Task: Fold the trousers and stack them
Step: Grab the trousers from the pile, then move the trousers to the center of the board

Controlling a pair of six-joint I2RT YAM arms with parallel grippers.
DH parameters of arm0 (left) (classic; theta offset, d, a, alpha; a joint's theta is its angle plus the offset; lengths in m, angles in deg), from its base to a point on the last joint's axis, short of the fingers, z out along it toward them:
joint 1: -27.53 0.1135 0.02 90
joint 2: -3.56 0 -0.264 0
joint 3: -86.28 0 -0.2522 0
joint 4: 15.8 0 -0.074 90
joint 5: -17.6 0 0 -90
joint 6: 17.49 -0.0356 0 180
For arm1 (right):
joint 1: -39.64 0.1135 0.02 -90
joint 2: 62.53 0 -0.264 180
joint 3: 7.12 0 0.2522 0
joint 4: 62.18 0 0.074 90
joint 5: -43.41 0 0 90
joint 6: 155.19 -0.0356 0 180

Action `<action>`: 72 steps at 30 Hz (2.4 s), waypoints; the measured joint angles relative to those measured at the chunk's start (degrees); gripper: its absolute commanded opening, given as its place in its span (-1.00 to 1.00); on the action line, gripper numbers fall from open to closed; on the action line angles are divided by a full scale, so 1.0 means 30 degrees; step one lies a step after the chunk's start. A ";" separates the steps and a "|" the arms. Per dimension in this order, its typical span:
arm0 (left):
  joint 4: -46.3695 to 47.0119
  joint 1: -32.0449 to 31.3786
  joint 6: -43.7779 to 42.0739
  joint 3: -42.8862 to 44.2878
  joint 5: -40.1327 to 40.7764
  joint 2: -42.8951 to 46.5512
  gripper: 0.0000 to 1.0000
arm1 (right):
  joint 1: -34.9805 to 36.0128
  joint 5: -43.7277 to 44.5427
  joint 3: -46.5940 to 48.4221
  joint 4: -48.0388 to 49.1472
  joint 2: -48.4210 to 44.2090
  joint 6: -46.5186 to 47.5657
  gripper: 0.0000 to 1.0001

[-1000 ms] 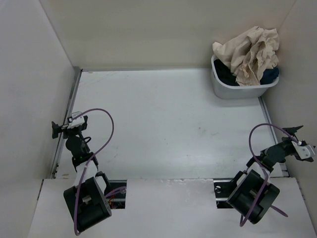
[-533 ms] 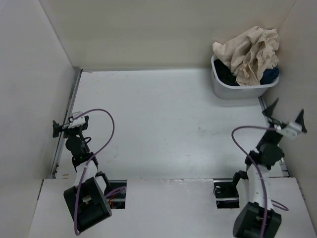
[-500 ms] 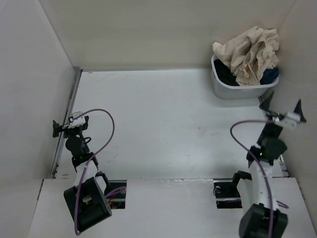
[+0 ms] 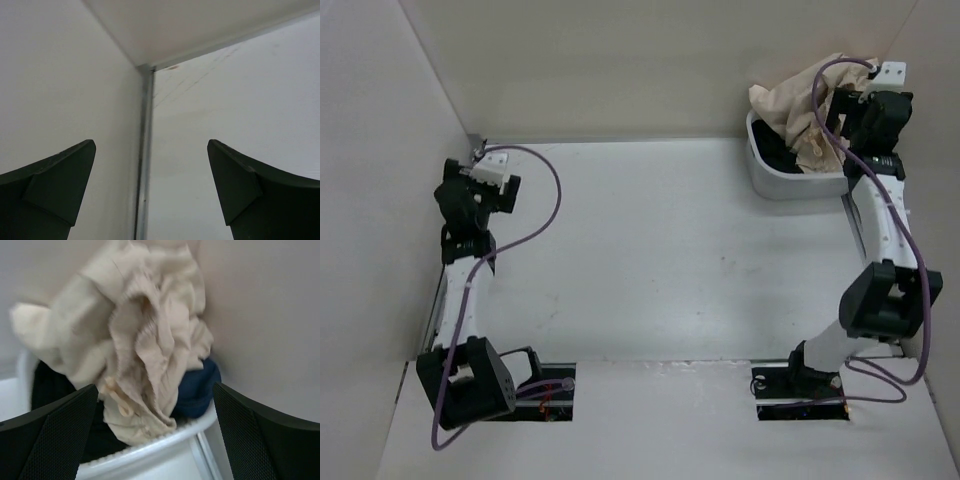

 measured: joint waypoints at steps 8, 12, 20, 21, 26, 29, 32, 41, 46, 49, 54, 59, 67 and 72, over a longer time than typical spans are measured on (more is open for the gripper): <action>-1.0936 -0.4131 -0.0342 0.5960 -0.2382 -0.4029 1.00 | -0.0328 0.1821 0.1268 -0.3636 0.5508 -0.1107 1.00; -1.3624 -0.4998 -0.0561 0.6033 -0.2339 -0.5158 1.00 | -0.0262 0.2696 0.2113 -0.4597 0.7344 -0.1137 1.00; -1.4943 -0.4510 -0.0568 0.6819 -0.2120 -0.5741 1.00 | -0.0554 0.3388 0.3708 -0.4510 0.8043 -0.0984 -0.28; -1.4965 -0.4422 -0.0568 0.6819 -0.2062 -0.5741 1.00 | -0.0619 0.3191 0.3891 -0.4524 0.8080 -0.0991 -0.66; -1.5030 -0.3956 -0.0568 0.6819 -0.1851 -0.5734 1.00 | -0.0656 0.2528 0.4175 -0.4597 0.8153 -0.1421 -1.00; -1.5059 -0.3665 -0.0619 0.6805 -0.1792 -0.5588 1.00 | -0.0663 0.2025 0.4175 -0.4707 0.7941 -0.1690 -1.00; -1.4957 -0.3344 -0.0634 0.6601 -0.1785 -0.5056 1.00 | -0.0430 0.1632 0.4408 -0.5187 0.7060 -0.2055 -1.00; -1.4673 -0.1690 -0.0044 0.5508 -0.2302 -0.2237 1.00 | 1.1460 0.2652 1.3967 -0.5187 0.4014 -0.0736 -1.00; -1.4659 0.0299 0.0787 0.5639 -0.3563 -0.1683 1.00 | 2.0881 0.1916 2.0881 -0.1931 0.6076 0.1632 -1.00; -1.4615 0.1778 0.1676 0.6266 -0.4284 -0.1690 1.00 | 2.2928 0.1843 2.1121 0.1530 0.6127 0.2419 -1.00; -1.3945 0.3555 0.2856 0.8298 -0.5581 -0.1705 1.00 | 2.3241 0.1989 1.8848 0.4350 0.5187 0.2106 -1.00; -1.3194 0.4014 0.3155 0.9420 -0.6309 -0.1712 1.00 | 2.1740 0.2229 0.8641 0.4714 0.0634 -0.0882 -1.00; -1.4899 0.3483 0.0758 0.9420 -0.6470 -0.2149 1.00 | 1.4287 0.3053 -0.8932 0.0000 -0.7723 -0.8998 -0.36; -1.8287 0.0459 -0.2594 0.9464 -0.5340 -0.2725 1.00 | 0.6754 -0.0714 -1.0936 -0.6149 -0.8255 -1.1489 0.46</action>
